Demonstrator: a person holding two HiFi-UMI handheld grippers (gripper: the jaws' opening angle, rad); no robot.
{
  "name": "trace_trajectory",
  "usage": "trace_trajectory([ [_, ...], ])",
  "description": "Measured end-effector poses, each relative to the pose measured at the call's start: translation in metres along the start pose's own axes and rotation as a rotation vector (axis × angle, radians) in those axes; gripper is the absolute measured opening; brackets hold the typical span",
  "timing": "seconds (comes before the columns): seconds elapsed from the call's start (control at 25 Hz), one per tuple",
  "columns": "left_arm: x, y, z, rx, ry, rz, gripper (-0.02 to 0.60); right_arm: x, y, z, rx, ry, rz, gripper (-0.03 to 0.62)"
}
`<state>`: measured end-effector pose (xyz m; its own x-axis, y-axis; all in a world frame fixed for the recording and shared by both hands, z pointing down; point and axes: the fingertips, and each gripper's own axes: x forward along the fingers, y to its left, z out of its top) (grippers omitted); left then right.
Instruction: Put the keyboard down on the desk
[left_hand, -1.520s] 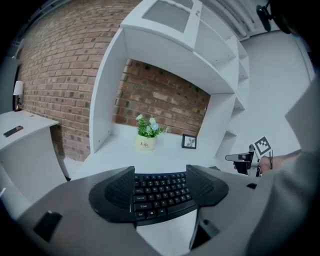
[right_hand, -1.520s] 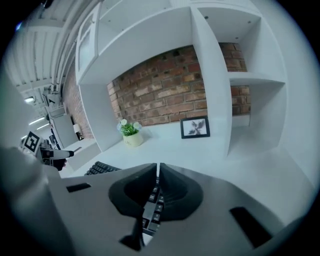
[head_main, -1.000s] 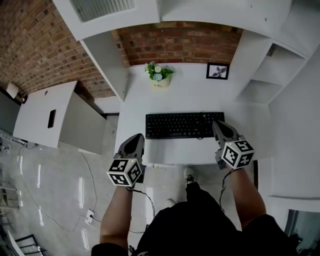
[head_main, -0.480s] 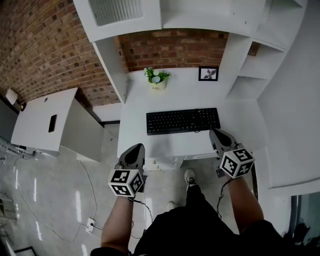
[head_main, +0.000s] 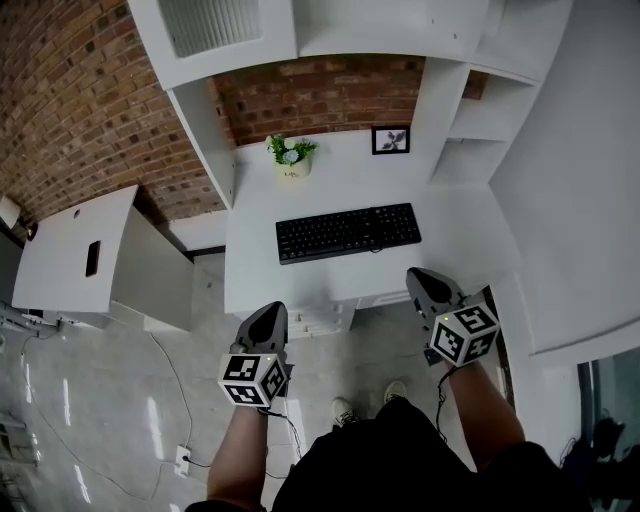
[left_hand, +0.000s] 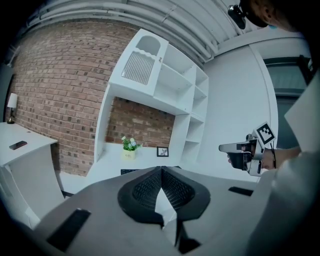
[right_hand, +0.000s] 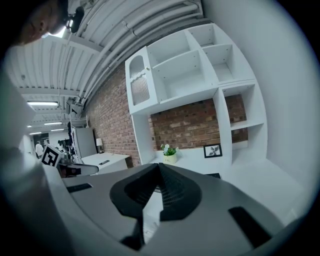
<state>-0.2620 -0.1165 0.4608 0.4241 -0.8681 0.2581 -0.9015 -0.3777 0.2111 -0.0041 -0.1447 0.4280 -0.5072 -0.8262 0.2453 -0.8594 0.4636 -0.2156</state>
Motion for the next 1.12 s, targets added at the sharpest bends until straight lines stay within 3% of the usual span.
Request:
trace_trajectory([
  [0.44,-0.008,-0.046,-0.009,-0.023,-0.012,-0.008,0.020,-0.034,-0.005,-0.013,-0.018,0.020,0.027,0.017],
  [1.12,-0.024,-0.164,-0.024,-0.004,-0.023,0.058,0.020,-0.120,-0.039,-0.023,-0.026,-0.004,0.154,0.017],
])
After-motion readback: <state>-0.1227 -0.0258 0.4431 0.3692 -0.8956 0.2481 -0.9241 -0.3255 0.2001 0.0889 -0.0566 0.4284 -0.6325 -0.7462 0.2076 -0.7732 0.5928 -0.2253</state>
